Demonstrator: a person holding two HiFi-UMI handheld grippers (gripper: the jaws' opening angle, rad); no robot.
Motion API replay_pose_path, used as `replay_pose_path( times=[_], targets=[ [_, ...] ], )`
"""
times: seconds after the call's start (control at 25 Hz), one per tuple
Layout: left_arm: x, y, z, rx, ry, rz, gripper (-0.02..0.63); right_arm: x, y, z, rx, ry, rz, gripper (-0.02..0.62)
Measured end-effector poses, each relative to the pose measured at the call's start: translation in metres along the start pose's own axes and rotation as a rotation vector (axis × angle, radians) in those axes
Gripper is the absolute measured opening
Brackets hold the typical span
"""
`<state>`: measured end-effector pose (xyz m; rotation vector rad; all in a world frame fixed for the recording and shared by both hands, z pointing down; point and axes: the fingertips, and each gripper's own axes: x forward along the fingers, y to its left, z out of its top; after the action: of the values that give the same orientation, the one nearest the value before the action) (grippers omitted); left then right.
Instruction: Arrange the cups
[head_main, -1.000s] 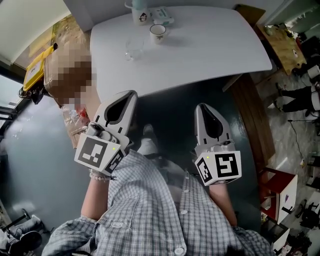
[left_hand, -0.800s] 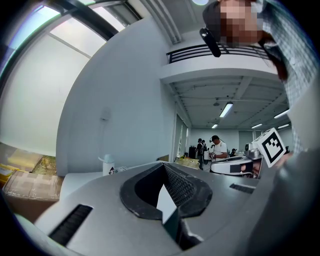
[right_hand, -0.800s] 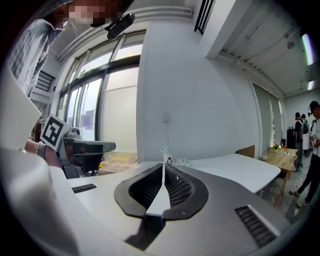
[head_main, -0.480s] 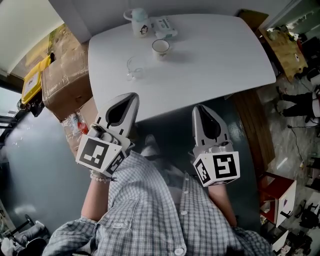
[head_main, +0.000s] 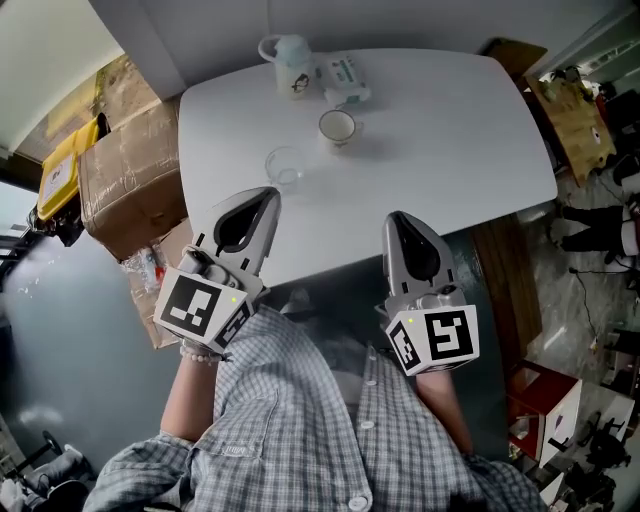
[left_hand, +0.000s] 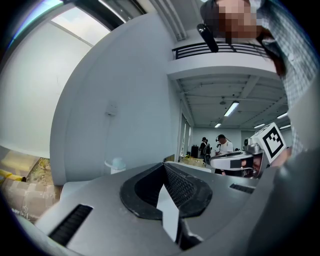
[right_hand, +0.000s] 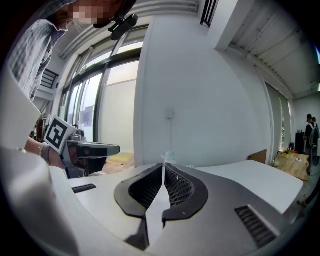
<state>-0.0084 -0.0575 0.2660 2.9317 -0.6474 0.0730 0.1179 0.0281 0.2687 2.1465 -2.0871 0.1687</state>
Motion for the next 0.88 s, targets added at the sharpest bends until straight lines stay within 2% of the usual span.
replay_pose_path(
  times=[0.52,0.88],
  targets=[
    [0.009,0.042,-0.012,-0.021,0.022,0.058,0.009,0.049,0.009,0.001,-0.056,0.035,0.064,0.029],
    [0.017,0.070,-0.020,-0.025,0.023,0.180,0.009,0.077,0.003,-0.001,-0.074,0.055,0.164,0.029]
  ],
)
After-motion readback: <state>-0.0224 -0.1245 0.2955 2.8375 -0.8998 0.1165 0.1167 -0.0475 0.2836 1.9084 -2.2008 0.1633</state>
